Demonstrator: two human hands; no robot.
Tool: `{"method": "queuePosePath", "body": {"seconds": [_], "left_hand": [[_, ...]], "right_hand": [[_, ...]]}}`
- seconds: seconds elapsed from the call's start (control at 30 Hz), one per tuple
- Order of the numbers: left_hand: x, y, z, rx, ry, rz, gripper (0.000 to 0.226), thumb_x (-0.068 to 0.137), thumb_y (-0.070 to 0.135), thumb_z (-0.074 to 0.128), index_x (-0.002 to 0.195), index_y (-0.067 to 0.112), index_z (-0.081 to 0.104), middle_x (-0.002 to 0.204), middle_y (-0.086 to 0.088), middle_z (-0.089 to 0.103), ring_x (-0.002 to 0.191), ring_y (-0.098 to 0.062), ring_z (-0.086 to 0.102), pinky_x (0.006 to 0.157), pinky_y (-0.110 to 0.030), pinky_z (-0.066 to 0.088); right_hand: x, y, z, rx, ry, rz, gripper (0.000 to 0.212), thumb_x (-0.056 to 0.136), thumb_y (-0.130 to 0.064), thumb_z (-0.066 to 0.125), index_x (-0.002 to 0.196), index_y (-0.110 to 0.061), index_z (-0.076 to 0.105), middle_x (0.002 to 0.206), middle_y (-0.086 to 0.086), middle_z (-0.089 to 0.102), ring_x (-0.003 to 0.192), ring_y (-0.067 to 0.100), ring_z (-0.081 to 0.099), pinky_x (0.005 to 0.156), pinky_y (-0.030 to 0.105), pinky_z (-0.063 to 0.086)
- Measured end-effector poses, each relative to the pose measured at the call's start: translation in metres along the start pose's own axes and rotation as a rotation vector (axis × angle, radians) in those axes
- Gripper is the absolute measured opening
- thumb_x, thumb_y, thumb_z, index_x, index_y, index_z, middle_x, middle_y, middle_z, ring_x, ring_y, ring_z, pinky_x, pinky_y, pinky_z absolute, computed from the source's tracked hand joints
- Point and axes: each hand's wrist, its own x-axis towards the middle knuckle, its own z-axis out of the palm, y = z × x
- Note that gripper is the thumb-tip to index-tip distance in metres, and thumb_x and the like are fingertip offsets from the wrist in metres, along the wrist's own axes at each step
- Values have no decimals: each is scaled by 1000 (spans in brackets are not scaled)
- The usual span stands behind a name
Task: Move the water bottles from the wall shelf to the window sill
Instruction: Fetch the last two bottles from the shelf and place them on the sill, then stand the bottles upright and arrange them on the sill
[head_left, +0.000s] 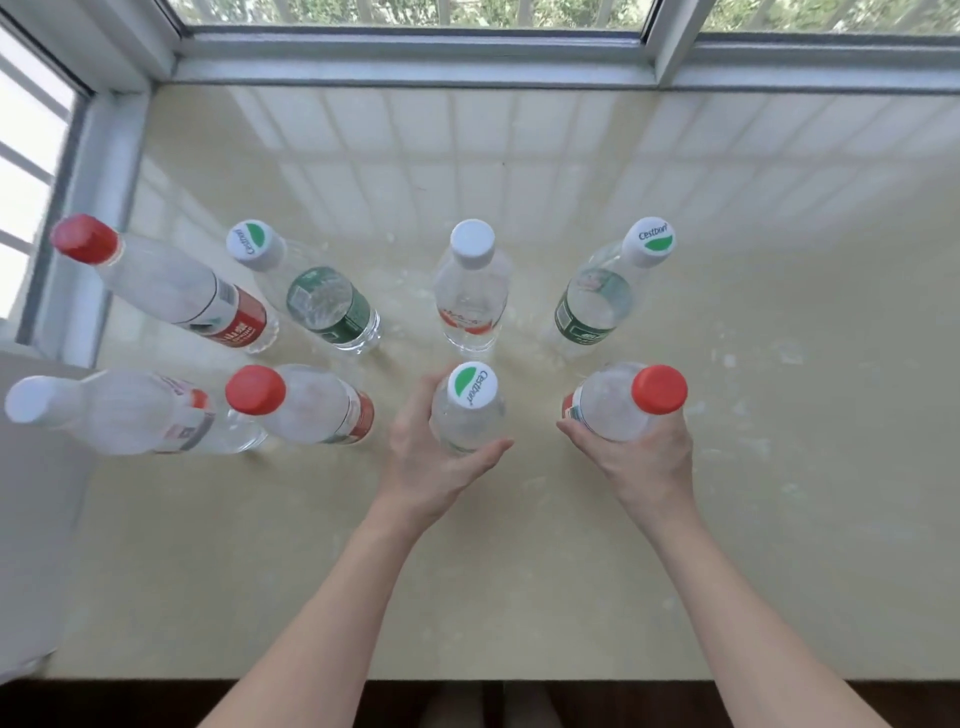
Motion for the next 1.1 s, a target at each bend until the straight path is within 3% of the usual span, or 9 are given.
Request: {"method": "queuePosePath", "body": {"seconds": [0.1,0.23,0.37,0.47,0.6,0.77,0.87,0.97,1.1], "left_hand": [[-3,-8,0,70,43,-12,65,56,48,88,111,32,59,101,16,67,101,-5,63,88,-25,52],[-2,-8,3,115,80,-6,60,60,30,94,101,45,52,97,21,64,92,10,58,78,-6,44],[5,-10,6,113,81,13,60,58,31,95,98,46,52,95,22,66,91,8,60,76,-9,47],[5,-15,7,92,67,13,61,58,32,95,105,38,56,96,21,67,91,6,62,77,-12,49],[7,-24,9,79,47,-8,79,55,37,95,121,26,55,109,22,64,103,11,57,86,-7,43],[-11,-37,4,184,70,-66,96,60,43,91,141,23,43,143,7,50,133,-9,44,110,-28,35],[-49,-38,-13,328,76,-130,95,71,42,85,148,21,34,149,5,41,136,-12,39,102,-18,29],[-98,-33,-41,462,69,-199,88,76,51,77,147,27,31,144,5,45,128,-18,48,95,-30,42],[-148,-13,-87,528,145,-229,80,79,56,71,146,31,33,140,3,50,126,-20,50,95,-37,47]], "right_hand": [[0,4,1,3,-3,-2,71,55,-37,95,114,-21,57,97,-20,63,89,6,59,81,21,45],[0,7,2,18,-37,-5,68,57,-35,94,114,-21,59,98,-19,64,91,9,62,83,25,48],[1,9,5,53,-37,-15,70,55,-38,92,115,-21,61,103,-14,68,98,11,64,87,27,50],[0,12,6,68,-36,-30,67,60,-26,95,117,-20,61,104,-13,68,99,11,64,88,27,50],[1,16,7,76,-64,-37,75,55,-36,95,119,-23,58,108,-13,67,101,8,63,88,25,49],[-10,24,-4,67,-107,-6,92,53,-36,94,131,-38,46,131,-16,58,123,6,54,101,30,44],[-42,22,-27,-29,-44,45,106,60,-36,93,148,-30,34,142,-7,49,127,10,50,106,38,43],[-85,11,-49,-113,-19,16,100,65,-36,90,148,-24,35,139,-1,51,127,14,51,108,44,43],[-133,-16,-51,-189,-129,-64,87,68,-37,88,142,-23,44,133,0,54,126,17,51,106,34,40]]}}
